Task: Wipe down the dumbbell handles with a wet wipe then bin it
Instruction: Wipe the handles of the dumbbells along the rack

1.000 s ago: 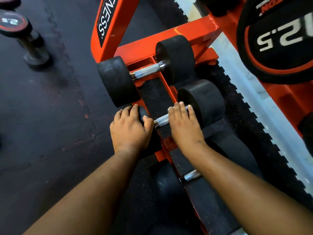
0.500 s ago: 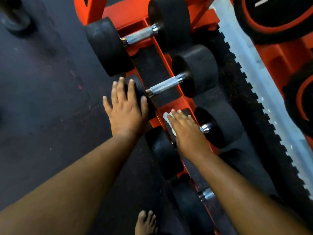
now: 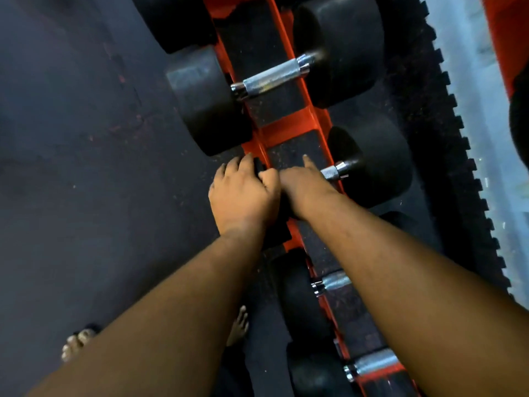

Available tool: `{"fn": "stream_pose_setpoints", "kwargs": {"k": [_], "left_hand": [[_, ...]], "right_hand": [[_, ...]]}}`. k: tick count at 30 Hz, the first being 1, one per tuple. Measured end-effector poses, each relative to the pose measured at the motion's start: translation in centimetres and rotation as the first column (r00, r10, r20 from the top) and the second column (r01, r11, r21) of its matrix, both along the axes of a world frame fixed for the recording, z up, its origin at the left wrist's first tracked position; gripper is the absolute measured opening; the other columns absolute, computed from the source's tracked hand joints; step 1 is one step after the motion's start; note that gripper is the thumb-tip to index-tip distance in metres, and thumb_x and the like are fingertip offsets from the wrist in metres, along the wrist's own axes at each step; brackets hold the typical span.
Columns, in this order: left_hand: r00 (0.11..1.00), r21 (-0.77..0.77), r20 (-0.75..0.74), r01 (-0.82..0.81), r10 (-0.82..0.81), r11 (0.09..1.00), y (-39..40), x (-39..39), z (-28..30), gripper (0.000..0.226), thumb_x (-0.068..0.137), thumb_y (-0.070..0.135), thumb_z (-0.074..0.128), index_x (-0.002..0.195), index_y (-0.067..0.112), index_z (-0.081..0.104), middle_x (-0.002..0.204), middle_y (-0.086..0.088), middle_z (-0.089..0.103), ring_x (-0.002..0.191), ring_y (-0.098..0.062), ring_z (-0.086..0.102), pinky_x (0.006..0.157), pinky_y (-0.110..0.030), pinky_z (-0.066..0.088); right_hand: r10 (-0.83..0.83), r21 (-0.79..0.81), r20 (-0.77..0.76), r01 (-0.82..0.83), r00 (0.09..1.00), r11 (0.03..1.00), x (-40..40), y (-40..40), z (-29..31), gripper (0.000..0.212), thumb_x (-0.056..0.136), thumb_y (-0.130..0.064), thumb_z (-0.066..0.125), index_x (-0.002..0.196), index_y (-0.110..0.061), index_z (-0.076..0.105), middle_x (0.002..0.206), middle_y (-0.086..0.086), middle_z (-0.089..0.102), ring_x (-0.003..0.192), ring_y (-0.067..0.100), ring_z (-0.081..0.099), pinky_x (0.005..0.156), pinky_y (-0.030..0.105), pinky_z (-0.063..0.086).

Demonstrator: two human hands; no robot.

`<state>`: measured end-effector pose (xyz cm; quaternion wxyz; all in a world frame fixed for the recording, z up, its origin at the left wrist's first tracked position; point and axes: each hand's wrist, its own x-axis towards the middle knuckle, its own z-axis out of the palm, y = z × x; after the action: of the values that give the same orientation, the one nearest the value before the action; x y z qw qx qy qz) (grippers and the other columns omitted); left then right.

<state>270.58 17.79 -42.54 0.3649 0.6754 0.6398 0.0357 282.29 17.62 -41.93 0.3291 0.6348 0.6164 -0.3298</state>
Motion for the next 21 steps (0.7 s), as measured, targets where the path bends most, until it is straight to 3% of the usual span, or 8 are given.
{"fn": "stream_pose_setpoints", "kwargs": {"k": [4, 6, 8, 10, 13, 14, 16, 21], "left_hand": [[1.000, 0.024, 0.024, -0.009, 0.009, 1.000, 0.1, 0.1, 0.3, 0.058, 0.087, 0.041, 0.036, 0.132, 0.018, 0.065, 0.133, -0.005, 0.065, 0.128, -0.028, 0.052, 0.107, -0.044, 0.043], [0.999, 0.026, 0.021, -0.025, 0.025, 0.999, 0.0, 0.0, 0.3, 0.060, 0.086, 0.041, 0.035, 0.134, 0.020, 0.064, 0.135, -0.003, 0.064, 0.129, -0.027, 0.052, 0.108, -0.044, 0.042], [0.999, 0.022, 0.022, -0.041, 0.040, 0.999, -0.1, 0.1, 0.4, 0.060, 0.085, 0.042, 0.034, 0.133, 0.021, 0.064, 0.134, -0.002, 0.065, 0.128, -0.026, 0.052, 0.107, -0.043, 0.043], [0.999, 0.023, 0.022, -0.043, 0.043, 0.999, -0.1, 0.1, 0.6, 0.059, 0.086, 0.041, 0.036, 0.133, 0.021, 0.064, 0.134, -0.004, 0.064, 0.127, -0.027, 0.052, 0.105, -0.041, 0.042], [0.999, 0.024, 0.025, -0.040, 0.040, 0.999, -0.1, 0.2, 0.6, 0.056, 0.087, 0.039, 0.038, 0.133, 0.020, 0.064, 0.135, -0.006, 0.064, 0.127, -0.029, 0.052, 0.104, -0.041, 0.041], [0.999, 0.025, 0.028, -0.044, 0.043, 0.999, -0.1, 0.2, 0.6, 0.055, 0.088, 0.039, 0.039, 0.133, 0.020, 0.064, 0.134, -0.006, 0.064, 0.126, -0.029, 0.052, 0.104, -0.041, 0.041], [0.999, 0.030, 0.026, -0.045, 0.045, 0.999, -0.1, 0.2, 0.7, 0.054, 0.089, 0.038, 0.040, 0.133, 0.019, 0.064, 0.134, -0.007, 0.064, 0.127, -0.029, 0.052, 0.104, -0.041, 0.041], [0.998, 0.035, 0.033, -0.063, 0.062, 0.997, -0.3, 0.1, 0.6, 0.058, 0.088, 0.041, 0.034, 0.133, 0.020, 0.064, 0.135, -0.006, 0.064, 0.128, -0.028, 0.052, 0.103, -0.041, 0.041]], "right_hand": [[-0.006, 0.330, 0.083, -0.022, 0.997, 0.944, -0.5, -5.3, -0.1, 0.050, 0.094, -0.026, 0.039, 0.143, -0.022, 0.045, 0.132, 0.005, 0.054, 0.133, 0.027, 0.045, 0.121, 0.061, 0.001], [0.043, 0.329, 0.132, -0.085, 0.990, 0.940, -0.8, -8.1, 1.0, 0.067, 0.093, -0.022, 0.023, 0.158, -0.009, 0.014, 0.163, 0.015, 0.018, 0.153, 0.032, 0.009, 0.118, 0.066, -0.001], [0.134, 0.252, 0.239, -0.195, 0.962, 0.948, -0.7, -8.6, 1.1, 0.068, 0.097, -0.025, 0.019, 0.159, -0.006, -0.002, 0.165, 0.020, -0.013, 0.152, 0.035, -0.015, 0.117, 0.068, -0.002], [0.160, 0.243, 0.287, -0.233, 0.944, 0.942, -0.5, -6.4, 0.0, 0.064, 0.100, -0.032, 0.031, 0.157, -0.008, 0.016, 0.164, 0.025, -0.005, 0.152, 0.039, -0.011, 0.117, 0.067, -0.001], [0.119, 0.167, 0.071, -0.129, 0.990, 0.977, 0.3, -2.1, -1.5, 0.042, 0.098, -0.035, 0.045, 0.138, -0.024, 0.050, 0.137, 0.010, 0.056, 0.136, 0.032, 0.045, 0.121, 0.060, 0.002], [0.094, 0.159, 0.019, -0.096, 0.995, 0.983, 0.4, -1.8, -1.3, 0.036, 0.097, -0.033, 0.046, 0.131, -0.025, 0.055, 0.123, 0.005, 0.062, 0.124, 0.029, 0.054, 0.122, 0.058, 0.005], [0.077, 0.281, 0.038, -0.085, 0.996, 0.956, 0.7, -3.3, -0.9, 0.037, 0.095, -0.026, 0.045, 0.131, -0.024, 0.053, 0.117, 0.002, 0.059, 0.118, 0.027, 0.054, 0.122, 0.056, 0.008], [0.086, 0.373, 0.206, -0.160, 0.975, 0.914, 0.8, -9.4, 0.2, 0.071, 0.094, -0.020, 0.041, 0.158, -0.008, 0.014, 0.158, 0.011, 0.023, 0.151, 0.032, 0.016, 0.117, 0.069, 0.004]]}}
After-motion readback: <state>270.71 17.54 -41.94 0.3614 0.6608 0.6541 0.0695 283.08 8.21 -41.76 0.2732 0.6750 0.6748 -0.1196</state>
